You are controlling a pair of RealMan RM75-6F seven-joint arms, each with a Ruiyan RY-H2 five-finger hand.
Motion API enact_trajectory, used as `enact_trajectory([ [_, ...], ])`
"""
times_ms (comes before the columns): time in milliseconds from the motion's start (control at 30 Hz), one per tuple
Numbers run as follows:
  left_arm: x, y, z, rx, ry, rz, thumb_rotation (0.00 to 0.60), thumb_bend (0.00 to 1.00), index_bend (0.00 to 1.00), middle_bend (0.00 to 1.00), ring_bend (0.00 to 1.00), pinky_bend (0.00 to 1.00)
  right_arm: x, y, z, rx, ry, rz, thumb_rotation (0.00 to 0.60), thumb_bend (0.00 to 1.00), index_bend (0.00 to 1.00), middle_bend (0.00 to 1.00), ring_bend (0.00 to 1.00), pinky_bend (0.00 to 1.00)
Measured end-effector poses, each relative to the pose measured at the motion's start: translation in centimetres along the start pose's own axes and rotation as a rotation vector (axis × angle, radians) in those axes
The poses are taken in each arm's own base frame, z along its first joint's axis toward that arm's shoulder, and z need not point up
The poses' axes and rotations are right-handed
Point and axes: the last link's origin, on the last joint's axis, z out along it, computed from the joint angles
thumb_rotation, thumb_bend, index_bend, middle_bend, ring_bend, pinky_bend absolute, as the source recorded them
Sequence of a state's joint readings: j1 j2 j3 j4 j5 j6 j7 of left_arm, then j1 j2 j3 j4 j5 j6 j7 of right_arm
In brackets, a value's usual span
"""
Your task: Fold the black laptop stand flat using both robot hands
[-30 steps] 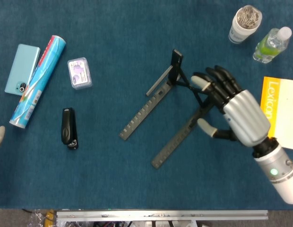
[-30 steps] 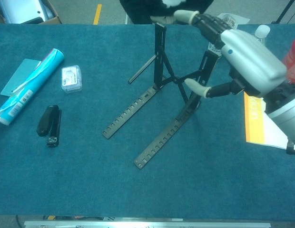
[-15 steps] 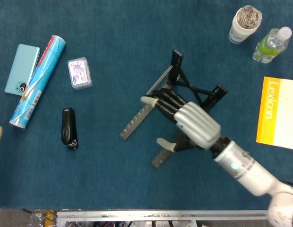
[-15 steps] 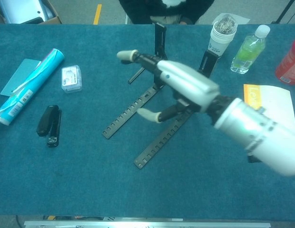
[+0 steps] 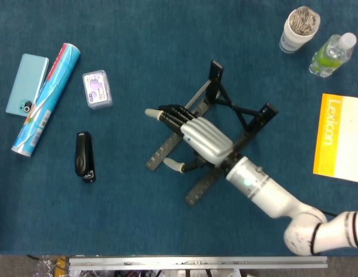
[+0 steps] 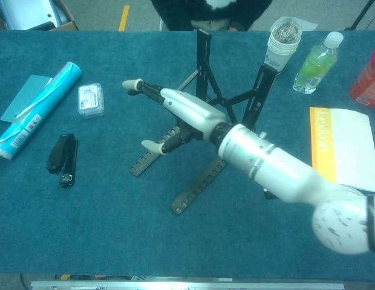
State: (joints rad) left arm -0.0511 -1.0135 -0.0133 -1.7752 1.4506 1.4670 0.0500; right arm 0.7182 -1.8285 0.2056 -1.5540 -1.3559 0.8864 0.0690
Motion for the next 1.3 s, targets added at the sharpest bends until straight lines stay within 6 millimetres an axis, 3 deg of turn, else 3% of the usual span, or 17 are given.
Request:
enact_trajectory([
  [367, 0.1, -0.4, 0.0, 0.007, 0.002, -0.003, 0.6, 0.32, 0.0, 0.0, 0.0, 0.0, -0.6, 2.2, 2.3, -0.071, 0.008, 0.006, 0.6, 0.28, 0.0, 0.11, 0.0, 0.0],
  [900, -0.3, -0.4, 0.2, -0.002, -0.007, -0.008, 0.6, 0.32, 0.0, 0.0, 0.0, 0.0, 0.8, 6.0, 0.7, -0.18, 0.039, -0.018, 0.6, 0.28, 0.0, 0.11, 0.0, 0.0],
  [1067, -0.4, -0.3, 0.2, -0.004, -0.006, -0.008, 0.6, 0.32, 0.0, 0.0, 0.0, 0.0, 0.9, 6.0, 0.6, -0.181, 0.041, -0.017, 0.6, 0.28, 0.0, 0.11, 0.0, 0.0],
  [1300, -0.3, -0.4, 0.1, -0.002, -0.002, -0.01, 0.6, 0.32, 0.0, 0.0, 0.0, 0.0, 0.9, 4.5, 0.1, -0.129, 0.024, 0.002, 0.6, 0.28, 0.0, 0.11, 0.0, 0.0],
])
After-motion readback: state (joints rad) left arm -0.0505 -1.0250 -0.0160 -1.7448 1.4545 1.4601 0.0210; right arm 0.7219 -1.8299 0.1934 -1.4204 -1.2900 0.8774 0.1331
